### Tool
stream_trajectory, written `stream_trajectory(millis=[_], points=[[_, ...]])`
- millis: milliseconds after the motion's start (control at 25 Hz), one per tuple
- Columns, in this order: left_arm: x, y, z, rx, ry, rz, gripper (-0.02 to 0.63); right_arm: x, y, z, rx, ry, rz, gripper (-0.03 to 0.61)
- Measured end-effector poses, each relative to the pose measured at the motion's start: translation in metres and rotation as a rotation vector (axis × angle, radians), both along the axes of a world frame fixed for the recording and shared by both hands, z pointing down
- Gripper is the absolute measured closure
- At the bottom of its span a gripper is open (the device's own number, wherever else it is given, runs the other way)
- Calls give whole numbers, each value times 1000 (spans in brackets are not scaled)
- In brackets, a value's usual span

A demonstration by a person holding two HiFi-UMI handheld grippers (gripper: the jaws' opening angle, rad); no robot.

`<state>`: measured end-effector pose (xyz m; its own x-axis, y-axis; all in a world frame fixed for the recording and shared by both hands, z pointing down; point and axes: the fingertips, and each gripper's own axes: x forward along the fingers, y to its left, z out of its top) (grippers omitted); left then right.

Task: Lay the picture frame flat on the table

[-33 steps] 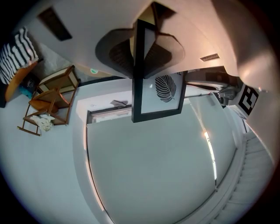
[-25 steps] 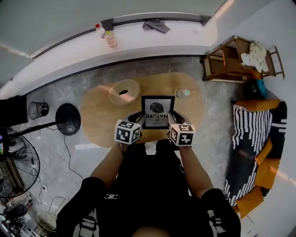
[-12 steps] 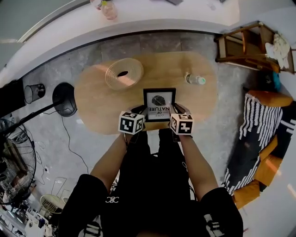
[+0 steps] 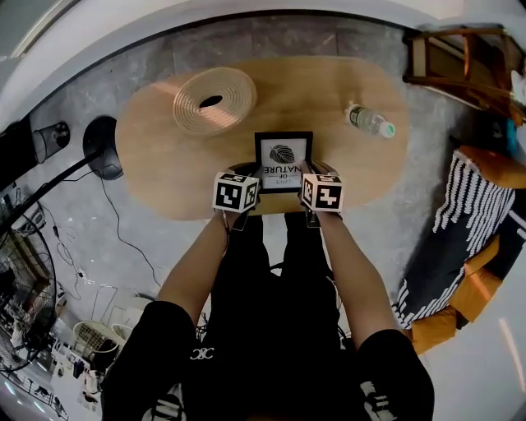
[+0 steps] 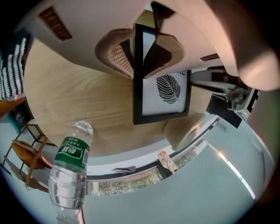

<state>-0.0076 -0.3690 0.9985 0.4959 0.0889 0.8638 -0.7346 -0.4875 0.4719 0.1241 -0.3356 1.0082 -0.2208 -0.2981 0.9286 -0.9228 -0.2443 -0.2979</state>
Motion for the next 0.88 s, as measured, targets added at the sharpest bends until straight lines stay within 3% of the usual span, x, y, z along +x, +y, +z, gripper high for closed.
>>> stream_trajectory(millis=[360, 560, 680, 880], points=[[8, -2, 51, -4, -41, 57, 538, 4, 8, 48, -58, -8, 31, 489], [6, -2, 52, 22, -71, 58, 522, 5, 11, 47, -33, 7, 1, 468], [-1, -8, 35, 97, -110, 61, 502, 16, 15, 30, -13, 30, 24, 460], [14, -27, -43, 203, -37, 1, 508, 42, 2, -37, 101, 47, 94, 505]])
